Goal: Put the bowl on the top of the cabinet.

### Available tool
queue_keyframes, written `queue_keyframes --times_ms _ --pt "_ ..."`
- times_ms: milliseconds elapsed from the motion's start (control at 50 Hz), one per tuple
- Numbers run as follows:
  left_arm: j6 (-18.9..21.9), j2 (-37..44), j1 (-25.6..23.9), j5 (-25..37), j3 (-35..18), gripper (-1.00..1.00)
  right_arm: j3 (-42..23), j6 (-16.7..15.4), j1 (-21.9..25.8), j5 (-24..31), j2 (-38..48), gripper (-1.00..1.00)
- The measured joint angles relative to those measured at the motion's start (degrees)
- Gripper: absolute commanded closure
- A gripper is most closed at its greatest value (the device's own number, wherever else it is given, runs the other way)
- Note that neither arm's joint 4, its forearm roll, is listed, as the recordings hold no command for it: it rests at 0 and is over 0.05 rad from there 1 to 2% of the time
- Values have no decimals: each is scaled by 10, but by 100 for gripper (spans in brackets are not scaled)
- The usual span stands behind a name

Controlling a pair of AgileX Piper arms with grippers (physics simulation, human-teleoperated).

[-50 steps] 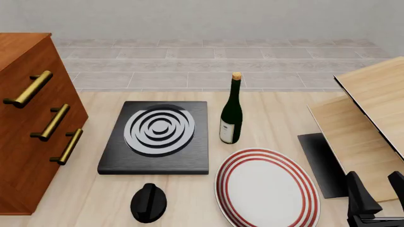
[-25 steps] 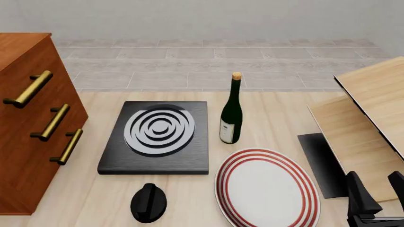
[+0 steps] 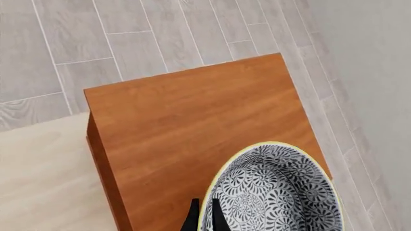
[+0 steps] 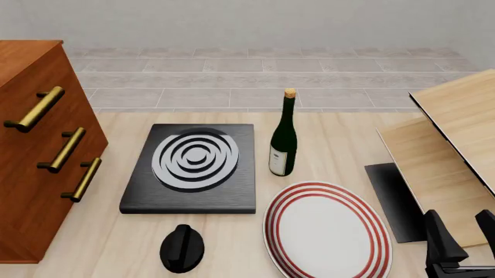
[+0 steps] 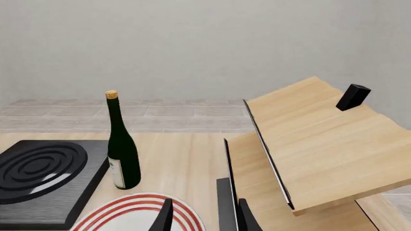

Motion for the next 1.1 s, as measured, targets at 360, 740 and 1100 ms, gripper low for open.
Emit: queue_keyframes --times_ms 360,740,1100 --pt "-3 -2 2 -9 14 100 0 0 0 0 0 -100" --pt "-5 -2 4 -19 27 100 0 0 0 0 0 -100" --pt "-10 -6 2 -34 45 100 0 0 0 0 0 -100"
